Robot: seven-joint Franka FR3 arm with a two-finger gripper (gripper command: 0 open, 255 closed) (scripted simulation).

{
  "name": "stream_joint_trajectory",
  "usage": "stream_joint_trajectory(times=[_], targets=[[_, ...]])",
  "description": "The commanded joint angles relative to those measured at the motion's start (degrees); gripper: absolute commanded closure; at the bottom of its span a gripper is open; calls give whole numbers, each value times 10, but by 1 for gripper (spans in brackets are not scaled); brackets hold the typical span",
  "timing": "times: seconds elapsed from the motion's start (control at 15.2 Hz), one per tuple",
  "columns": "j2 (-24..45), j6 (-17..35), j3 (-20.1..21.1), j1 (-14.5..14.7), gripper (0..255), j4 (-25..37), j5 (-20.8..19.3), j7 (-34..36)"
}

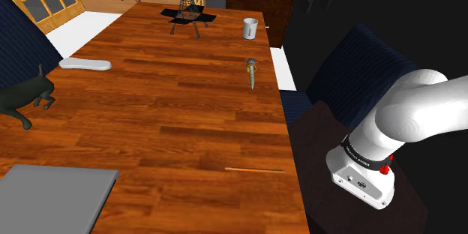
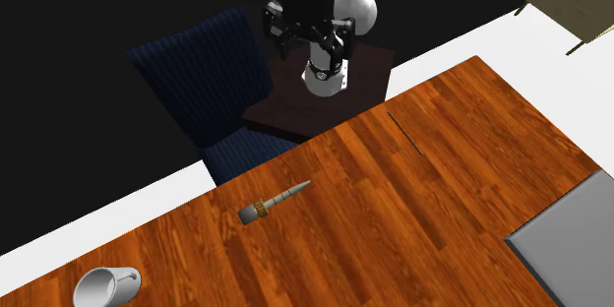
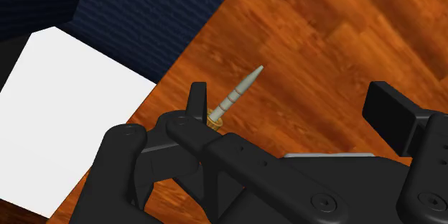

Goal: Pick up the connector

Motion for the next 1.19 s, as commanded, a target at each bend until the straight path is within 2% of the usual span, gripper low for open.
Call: stream_joint_trajectory(times=[0.0, 0.59, 1.12], targets=[[0, 0, 0, 0, 0, 0, 0, 0], [90, 188, 27, -34, 0, -90, 33, 102], [223, 357, 46, -61, 0, -118, 55, 186]])
